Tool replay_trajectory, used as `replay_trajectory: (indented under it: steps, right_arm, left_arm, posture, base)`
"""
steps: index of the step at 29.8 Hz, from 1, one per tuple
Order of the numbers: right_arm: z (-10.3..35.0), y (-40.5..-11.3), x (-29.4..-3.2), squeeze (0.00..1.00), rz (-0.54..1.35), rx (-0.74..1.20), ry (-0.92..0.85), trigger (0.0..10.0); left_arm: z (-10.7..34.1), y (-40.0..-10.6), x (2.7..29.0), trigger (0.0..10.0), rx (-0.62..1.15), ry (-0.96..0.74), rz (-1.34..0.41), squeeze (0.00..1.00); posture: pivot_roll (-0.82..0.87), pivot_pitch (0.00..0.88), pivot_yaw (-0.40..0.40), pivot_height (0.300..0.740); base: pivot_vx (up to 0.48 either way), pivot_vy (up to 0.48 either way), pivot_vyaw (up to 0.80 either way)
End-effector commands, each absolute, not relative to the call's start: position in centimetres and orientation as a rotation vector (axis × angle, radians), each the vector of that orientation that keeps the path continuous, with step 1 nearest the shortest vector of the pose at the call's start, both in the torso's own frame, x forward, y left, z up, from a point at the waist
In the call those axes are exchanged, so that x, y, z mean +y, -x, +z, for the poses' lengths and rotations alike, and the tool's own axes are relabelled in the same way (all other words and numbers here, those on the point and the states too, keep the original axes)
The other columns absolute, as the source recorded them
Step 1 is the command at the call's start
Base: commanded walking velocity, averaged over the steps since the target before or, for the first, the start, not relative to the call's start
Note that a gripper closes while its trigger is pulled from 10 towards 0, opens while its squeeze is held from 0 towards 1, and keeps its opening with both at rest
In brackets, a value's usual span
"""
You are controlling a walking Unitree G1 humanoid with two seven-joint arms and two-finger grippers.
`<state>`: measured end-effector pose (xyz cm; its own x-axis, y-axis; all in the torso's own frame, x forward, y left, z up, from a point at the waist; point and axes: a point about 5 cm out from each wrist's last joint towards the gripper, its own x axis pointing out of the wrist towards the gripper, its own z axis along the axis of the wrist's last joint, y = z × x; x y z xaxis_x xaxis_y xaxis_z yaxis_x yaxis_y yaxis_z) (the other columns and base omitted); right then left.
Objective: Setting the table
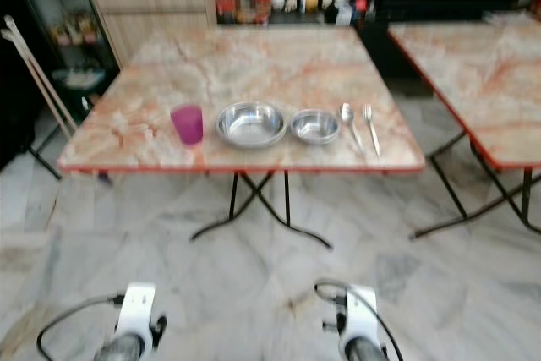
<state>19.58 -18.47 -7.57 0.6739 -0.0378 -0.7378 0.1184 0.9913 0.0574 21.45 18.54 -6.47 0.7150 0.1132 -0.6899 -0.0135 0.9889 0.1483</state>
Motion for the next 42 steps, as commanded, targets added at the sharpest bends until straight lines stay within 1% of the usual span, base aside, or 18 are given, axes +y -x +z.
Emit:
replay_trajectory:
  steps: [1,3,5,11,21,23,25,27,30,34,37,38,39,42]
  right_arm:
    - [-7.4,-20.1,-17.8,0.00,-0.070,0.818,-0.105,10.0]
    - [-7.4,-20.1,-17.7,0.00,-0.059,0.817,-0.096,10.0]
    - [-7.2,-20.5,-17.3,0.00,-0.037,0.795,-0.094,10.0]
    - [-6.5,-21.5,-16.4,0.00,-0.011,0.734,-0.117,10.0]
    - [-6.0,-22.3,-16.8,0.00,-0.055,0.689,-0.129,10.0]
    - [-3.7,-24.9,-16.4,0.00,-0.009,0.518,-0.084,10.0]
    - [-1.5,-26.9,-15.9,0.00,0.049,0.365,-0.040,10.0]
    - [-0.6,-27.4,-15.8,0.00,0.067,0.305,-0.025,10.0]
    - [-0.1,-27.6,-16.0,0.00,0.065,0.267,-0.036,10.0]
    - [-0.6,-27.3,-16.2,0.00,0.049,0.291,-0.056,10.0]
    - [-2.0,-26.1,-16.3,0.00,0.045,0.378,-0.063,10.0]
    - [-2.0,-26.1,-16.3,0.00,0.045,0.378,-0.063,10.0]
    - [-3.1,-25.1,-16.6,0.00,0.031,0.450,-0.070,10.0]
    - [-4.8,-23.2,-17.4,0.00,-0.002,0.575,-0.044,10.0]
  left_arm:
    - [-6.1,-22.0,18.8,10.0,0.758,-0.148,0.059,0.00]
    - [-5.8,-22.5,18.5,10.0,0.735,-0.128,0.061,0.00]
    - [-4.7,-24.1,17.8,10.0,0.660,-0.080,0.055,0.00]
    - [-3.1,-26.0,16.8,10.0,0.554,-0.052,0.019,0.00]
    - [-2.9,-26.3,17.4,10.0,0.535,-0.006,0.070,0.00]
    - [-1.2,-27.7,17.9,10.0,0.424,0.047,0.112,0.00]
    - [0.4,-28.9,18.1,10.0,0.314,0.079,0.130,0.00]
    - [1.1,-29.3,18.0,10.0,0.268,0.084,0.132,0.00]
    - [1.7,-29.6,17.9,10.0,0.224,0.100,0.141,0.00]
    - [2.0,-29.8,17.6,10.0,0.200,0.106,0.148,0.00]
    - [2.8,-30.3,16.8,10.0,0.154,0.076,0.116,0.00]
    - [2.8,-30.3,16.8,10.0,0.154,0.076,0.116,0.00]
    - [3.6,-30.8,16.6,10.0,0.114,0.077,0.106,0.00]
    - [4.9,-31.7,16.3,10.0,0.061,0.084,0.098,0.00]
  posture:
    - [0.03,0.000,0.000,0.740]
    - [0.02,0.000,0.001,0.740]
    - [0.03,0.000,-0.003,0.740]
    - [0.04,0.000,-0.007,0.740]
    - [0.04,0.000,-0.009,0.740]
    - [0.04,0.000,-0.013,0.740]
    - [0.03,0.000,-0.017,0.740]
    - [0.03,0.000,-0.019,0.740]
    - [0.03,0.000,-0.023,0.740]
    - [0.03,0.000,-0.025,0.740]
    - [0.03,0.000,-0.024,0.740]
    - [0.03,0.000,-0.024,0.740]
    - [0.03,0.000,-0.023,0.740]
    - [0.03,0.000,-0.023,0.740]
  base:
    - [0.000,0.000,0.00]
    - [0.000,0.000,0.00]
    - [0.000,0.000,0.00]
    - [0.000,0.000,0.00]
    - [0.000,0.000,0.00]
    - [0.000,0.000,0.00]
    - [0.000,0.000,0.00]
    - [0.000,0.000,0.00]
    - [0.000,0.000,0.00]
    - [0.000,0.000,0.00]
    - [0.000,0.000,0.00]
    - [0.000,0.000,0.00]
    - [0.000,0.000,0.00]
    - [0.000,0.000,0.00]
